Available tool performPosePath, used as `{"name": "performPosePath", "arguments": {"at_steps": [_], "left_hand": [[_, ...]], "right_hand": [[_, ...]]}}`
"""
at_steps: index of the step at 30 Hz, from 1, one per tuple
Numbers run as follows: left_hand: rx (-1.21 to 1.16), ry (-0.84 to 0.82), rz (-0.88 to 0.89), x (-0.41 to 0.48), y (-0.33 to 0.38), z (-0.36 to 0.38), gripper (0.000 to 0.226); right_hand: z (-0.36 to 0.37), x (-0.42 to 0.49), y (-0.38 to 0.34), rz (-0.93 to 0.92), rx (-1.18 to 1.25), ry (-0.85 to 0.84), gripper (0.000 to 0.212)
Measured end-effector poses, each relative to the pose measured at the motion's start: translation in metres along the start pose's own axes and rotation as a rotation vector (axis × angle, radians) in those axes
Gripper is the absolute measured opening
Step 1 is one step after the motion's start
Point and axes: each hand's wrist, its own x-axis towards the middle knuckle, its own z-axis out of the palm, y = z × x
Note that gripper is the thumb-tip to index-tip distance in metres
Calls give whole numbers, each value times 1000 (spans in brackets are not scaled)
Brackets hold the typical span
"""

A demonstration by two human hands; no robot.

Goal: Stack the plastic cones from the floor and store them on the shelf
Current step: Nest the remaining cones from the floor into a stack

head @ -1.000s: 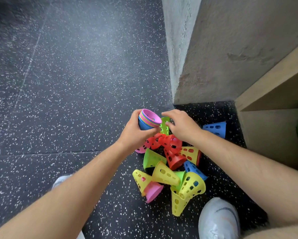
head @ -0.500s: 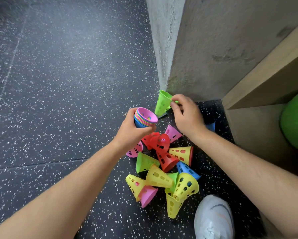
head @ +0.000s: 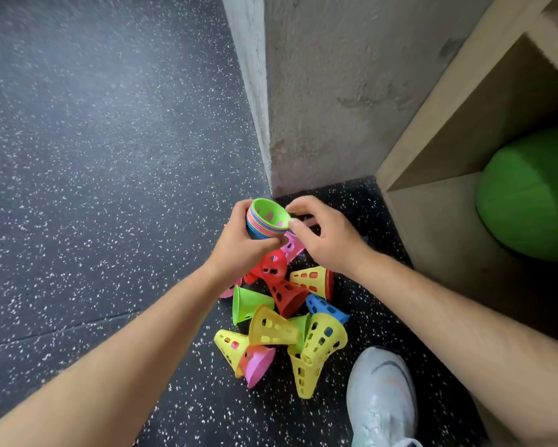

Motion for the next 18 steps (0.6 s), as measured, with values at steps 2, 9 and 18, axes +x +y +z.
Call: {"name": "performPosePath", "arguments": {"at_steps": [2, 9, 18], "left_hand": [[1, 10, -10, -4, -3, 0, 63], [16, 26, -45, -6, -9, -6, 63], [48, 26, -48, 0, -7, -8, 63]], "right_hand": [[1, 2, 6, 77, -75, 36, 21], [15, 12, 29, 273, -418, -246, 27], [12, 19, 30, 261, -371, -89, 17]]}}
